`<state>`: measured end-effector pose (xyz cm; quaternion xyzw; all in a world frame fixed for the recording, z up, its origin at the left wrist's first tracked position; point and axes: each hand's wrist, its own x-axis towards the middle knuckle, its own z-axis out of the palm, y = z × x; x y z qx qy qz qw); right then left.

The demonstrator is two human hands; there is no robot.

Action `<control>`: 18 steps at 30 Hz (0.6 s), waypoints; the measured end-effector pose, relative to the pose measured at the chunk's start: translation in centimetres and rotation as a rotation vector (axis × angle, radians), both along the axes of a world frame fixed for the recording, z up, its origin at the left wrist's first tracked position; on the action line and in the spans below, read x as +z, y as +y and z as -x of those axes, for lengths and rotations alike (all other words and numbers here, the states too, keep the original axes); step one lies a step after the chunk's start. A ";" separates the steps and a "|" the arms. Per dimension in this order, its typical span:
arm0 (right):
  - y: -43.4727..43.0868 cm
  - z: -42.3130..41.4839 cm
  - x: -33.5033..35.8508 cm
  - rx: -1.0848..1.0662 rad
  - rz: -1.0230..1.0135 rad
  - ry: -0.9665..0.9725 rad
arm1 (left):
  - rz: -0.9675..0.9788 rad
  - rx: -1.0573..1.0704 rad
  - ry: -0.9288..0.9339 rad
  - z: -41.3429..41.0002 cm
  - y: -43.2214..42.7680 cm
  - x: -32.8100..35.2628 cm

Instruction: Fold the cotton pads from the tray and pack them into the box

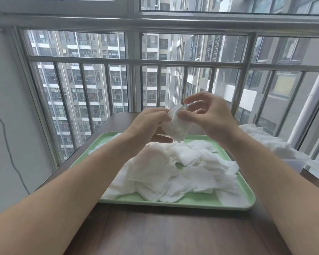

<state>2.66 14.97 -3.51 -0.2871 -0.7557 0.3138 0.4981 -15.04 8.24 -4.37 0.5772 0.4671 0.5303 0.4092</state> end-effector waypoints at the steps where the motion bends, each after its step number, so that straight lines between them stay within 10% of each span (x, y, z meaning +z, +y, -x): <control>1: 0.0 0.1 -0.1 -0.032 -0.038 -0.019 | 0.016 0.006 -0.038 -0.1 -0.1 0.1; 6: 0.7 0.3 -0.3 -0.186 -0.162 -0.174 | -0.094 0.114 0.090 0.2 0.0 -0.3; 12: 1.1 -0.2 -1.7 -0.045 0.038 -0.857 | -0.085 0.314 -0.014 0.9 0.2 0.3; 18: 0.9 0.0 -1.8 0.013 0.045 -0.872 | -0.082 0.313 -0.008 0.7 0.3 0.1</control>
